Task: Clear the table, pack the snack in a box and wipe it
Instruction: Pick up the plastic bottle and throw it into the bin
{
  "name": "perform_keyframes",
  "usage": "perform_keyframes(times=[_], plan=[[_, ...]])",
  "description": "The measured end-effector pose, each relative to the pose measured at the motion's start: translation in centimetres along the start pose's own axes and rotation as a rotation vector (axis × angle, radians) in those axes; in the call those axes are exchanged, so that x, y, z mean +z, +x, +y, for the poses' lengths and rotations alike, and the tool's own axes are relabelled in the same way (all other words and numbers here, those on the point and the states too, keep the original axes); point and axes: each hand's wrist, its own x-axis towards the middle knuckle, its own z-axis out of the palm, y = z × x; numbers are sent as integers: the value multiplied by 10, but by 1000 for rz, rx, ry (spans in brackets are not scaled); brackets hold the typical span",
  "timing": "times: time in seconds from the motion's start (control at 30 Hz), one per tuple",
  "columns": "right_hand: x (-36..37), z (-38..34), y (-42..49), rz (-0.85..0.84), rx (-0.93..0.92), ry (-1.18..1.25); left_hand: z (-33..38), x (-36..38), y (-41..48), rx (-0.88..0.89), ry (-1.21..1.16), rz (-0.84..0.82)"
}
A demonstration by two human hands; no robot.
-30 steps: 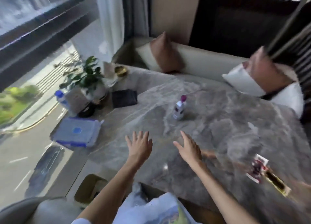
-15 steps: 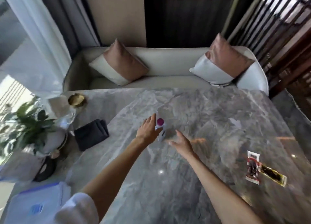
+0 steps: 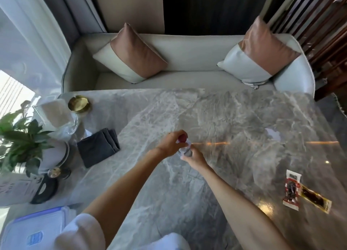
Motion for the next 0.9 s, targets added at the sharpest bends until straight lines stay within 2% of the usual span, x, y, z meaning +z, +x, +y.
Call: perform_keyframes(times=[0.1,0.2,0.37,0.5,0.7,0.9], plan=[[-18,8,-20,-60,-97,32,-2,1,-20,-133,-355,118],[-41,21,-45,-121,-161,49,-2,5,-58,-273,-750,163],[-76,41,-85,-246,-215,70,6,40,-138,-396,-1124,283],[-77,43,-113,-319,-220,168,14,84,-196,-449,-1281,496],[-52,40,-146,-554,-265,81,9,138,-294,-474,-1505,774],[16,18,-189,-711,-191,5,-5,175,-380,-602,-1537,1040]])
